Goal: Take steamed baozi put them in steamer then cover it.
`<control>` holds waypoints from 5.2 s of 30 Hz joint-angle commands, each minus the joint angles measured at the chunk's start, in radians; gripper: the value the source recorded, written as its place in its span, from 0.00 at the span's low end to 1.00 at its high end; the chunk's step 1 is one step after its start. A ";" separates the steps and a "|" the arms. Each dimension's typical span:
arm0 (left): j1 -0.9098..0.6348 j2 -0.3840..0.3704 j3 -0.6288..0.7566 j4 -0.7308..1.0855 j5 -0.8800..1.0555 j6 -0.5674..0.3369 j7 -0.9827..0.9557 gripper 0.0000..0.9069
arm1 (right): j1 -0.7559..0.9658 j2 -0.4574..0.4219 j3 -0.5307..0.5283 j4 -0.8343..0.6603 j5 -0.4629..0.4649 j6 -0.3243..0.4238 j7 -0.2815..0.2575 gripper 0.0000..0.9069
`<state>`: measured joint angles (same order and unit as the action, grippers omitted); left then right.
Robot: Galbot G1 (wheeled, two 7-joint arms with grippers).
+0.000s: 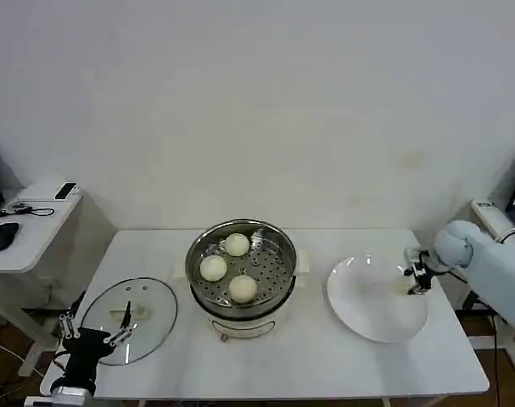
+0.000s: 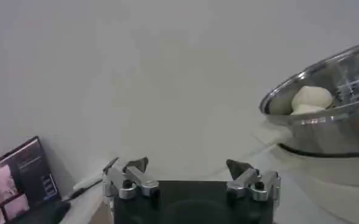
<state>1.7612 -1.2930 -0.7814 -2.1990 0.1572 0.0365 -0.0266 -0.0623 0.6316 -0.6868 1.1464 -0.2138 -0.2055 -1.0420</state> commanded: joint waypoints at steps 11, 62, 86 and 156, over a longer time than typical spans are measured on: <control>0.003 0.000 -0.001 -0.016 -0.003 0.001 0.001 1.00 | 0.650 0.182 -0.421 0.278 0.483 -0.229 0.098 0.60; 0.014 -0.020 -0.039 -0.026 -0.014 -0.005 -0.003 1.00 | 0.451 0.450 -0.500 0.286 0.694 -0.520 0.383 1.00; -0.028 -0.033 -0.042 0.022 -0.059 -0.075 -0.037 1.00 | -0.525 0.087 0.514 0.753 0.455 -0.062 1.158 1.00; -0.480 0.256 0.201 0.759 0.919 -0.134 -0.113 1.00 | -1.644 0.828 1.571 0.972 0.171 0.328 0.977 1.00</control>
<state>1.3493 -1.0560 -0.6030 -1.4908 1.0964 -0.1016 -0.1455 -1.6997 1.4422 0.8799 2.1164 -0.0256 0.1187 -0.0653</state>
